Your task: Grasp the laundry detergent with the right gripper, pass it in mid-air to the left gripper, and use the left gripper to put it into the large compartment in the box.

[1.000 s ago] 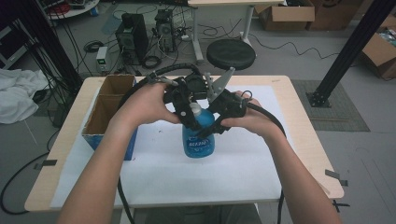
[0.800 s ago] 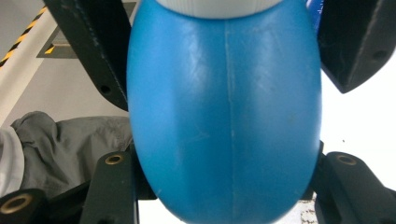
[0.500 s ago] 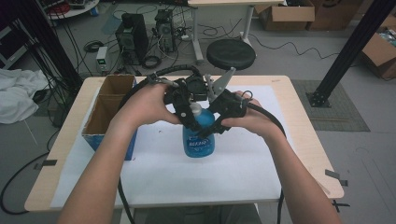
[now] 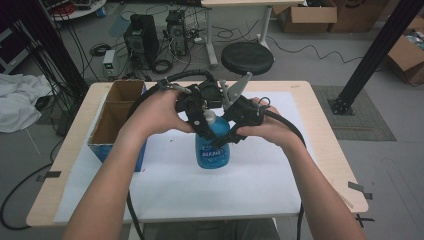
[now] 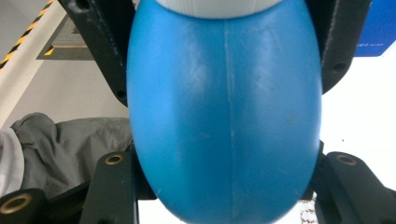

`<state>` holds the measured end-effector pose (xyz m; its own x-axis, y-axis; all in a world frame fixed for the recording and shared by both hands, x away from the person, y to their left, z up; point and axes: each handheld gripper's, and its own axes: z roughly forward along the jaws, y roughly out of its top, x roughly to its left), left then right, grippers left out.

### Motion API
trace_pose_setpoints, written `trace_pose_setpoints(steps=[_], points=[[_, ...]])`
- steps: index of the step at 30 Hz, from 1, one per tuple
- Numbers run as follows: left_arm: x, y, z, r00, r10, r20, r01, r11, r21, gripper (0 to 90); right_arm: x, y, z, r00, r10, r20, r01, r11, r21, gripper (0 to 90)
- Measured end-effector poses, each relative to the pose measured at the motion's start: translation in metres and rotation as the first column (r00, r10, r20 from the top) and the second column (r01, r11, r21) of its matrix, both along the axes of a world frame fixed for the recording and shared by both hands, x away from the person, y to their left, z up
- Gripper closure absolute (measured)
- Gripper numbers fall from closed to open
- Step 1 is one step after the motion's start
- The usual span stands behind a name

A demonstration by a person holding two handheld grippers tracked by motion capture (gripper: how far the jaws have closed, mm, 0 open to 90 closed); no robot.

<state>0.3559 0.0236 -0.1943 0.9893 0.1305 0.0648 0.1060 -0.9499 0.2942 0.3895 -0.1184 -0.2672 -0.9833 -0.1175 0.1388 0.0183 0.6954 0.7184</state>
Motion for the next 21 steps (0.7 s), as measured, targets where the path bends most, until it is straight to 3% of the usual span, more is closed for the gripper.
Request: trace_pose_setpoints(steps=[8, 10, 13, 16, 19, 21], points=[[0.0, 0.003, 0.005, 0.9998, 0.018, 0.0, -0.018, 0.9996, -0.02, 38.8, 0.0, 0.0, 0.0, 1.0, -0.008, -0.001, 0.008, 0.999, 0.034, 42.5], [0.0, 0.006, 0.008, 0.9992, 0.04, -0.004, -0.04, 0.9986, -0.034, 38.8, 0.0, -0.001, 0.0, 0.9996, -0.026, 0.008, 0.026, 0.999, 0.04, 32.7], [0.002, 0.01, 0.016, 0.9967, 0.079, -0.016, -0.08, 0.9959, -0.043, 38.9, 0.001, -0.001, -0.005, 0.9984, -0.053, 0.021, 0.054, 0.998, -0.014, 23.7], [0.004, 0.015, 0.025, 0.9917, 0.126, -0.025, -0.127, 0.9915, -0.028, 38.9, 0.001, -0.003, -0.009, 0.997, -0.07, 0.033, 0.072, 0.996, -0.062, 21.8], [0.007, 0.022, 0.035, 0.9809, 0.193, -0.024, -0.193, 0.9811, -0.01, 38.9, 0.002, -0.009, -0.012, 0.9948, -0.087, 0.053, 0.093, 0.987, -0.133, 22.2], [0.01, 0.029, 0.042, 0.9689, 0.247, -0.019, -0.247, 0.9691, 0.004, 38.9, 0.003, -0.016, -0.013, 0.9924, -0.102, 0.069, 0.113, 0.975, -0.191, 21.9]])
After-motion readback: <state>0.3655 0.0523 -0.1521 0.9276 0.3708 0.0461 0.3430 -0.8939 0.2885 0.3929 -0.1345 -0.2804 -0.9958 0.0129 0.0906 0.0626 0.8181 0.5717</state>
